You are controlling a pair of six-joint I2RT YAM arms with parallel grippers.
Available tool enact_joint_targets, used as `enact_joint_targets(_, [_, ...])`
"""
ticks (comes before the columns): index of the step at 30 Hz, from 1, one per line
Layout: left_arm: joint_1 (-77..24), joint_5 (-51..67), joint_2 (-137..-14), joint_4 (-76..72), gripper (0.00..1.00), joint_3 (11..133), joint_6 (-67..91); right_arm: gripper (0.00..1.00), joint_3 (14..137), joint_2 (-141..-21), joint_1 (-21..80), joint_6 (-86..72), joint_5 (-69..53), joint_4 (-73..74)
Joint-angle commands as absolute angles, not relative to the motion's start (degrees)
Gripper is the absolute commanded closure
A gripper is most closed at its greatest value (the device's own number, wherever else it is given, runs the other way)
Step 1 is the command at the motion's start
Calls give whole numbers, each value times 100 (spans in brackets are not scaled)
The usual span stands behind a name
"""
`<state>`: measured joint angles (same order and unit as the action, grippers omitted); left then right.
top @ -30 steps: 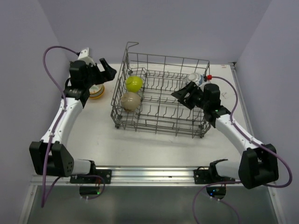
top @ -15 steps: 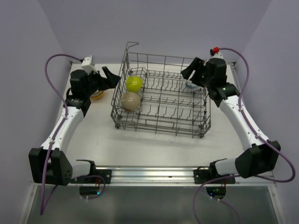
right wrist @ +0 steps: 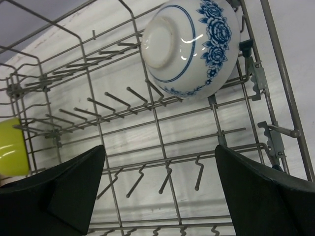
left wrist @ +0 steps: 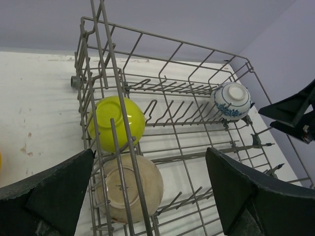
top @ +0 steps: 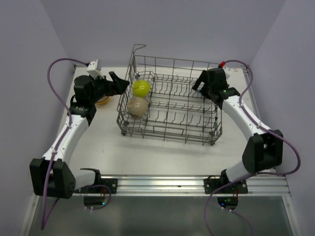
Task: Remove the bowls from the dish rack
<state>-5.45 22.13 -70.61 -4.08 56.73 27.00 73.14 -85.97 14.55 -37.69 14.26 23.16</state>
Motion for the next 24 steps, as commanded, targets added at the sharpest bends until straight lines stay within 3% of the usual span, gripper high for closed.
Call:
enact_joint_targets(1, [-641,2267,-7014,-791,0,5616,2725,1,7312,-8850,1433,-4245,1968,2066])
enact_joint_targets(24, [-923,2013,-7172,-492,0,5722,2496,1,7242,-10045,1433,-5888,3322,1266])
